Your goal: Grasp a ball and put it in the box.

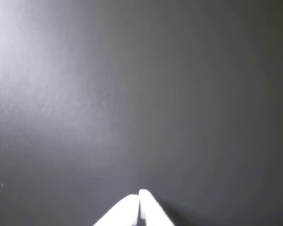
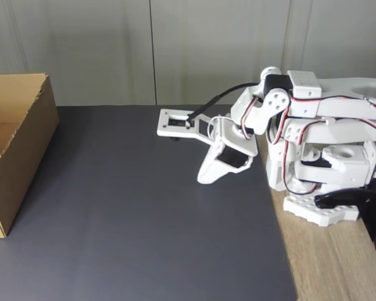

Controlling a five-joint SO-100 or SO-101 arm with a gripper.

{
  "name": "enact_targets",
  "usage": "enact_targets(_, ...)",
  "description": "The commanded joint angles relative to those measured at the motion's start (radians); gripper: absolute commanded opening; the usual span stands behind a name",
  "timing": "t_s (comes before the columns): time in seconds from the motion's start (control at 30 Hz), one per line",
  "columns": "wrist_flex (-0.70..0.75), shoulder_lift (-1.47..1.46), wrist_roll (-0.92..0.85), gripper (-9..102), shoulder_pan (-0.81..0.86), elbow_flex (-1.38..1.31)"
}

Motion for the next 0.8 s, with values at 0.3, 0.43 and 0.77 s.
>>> enact_targets(0.3, 0.172, 0.005, 0.017, 0, -0.029, -0.006)
enact_targets(0.43, 0.179, 0.005, -0.018, 0, -0.029, -0.006)
enact_targets(0.77, 0.207, 0.005, -0.137, 0, -0.046, -0.006)
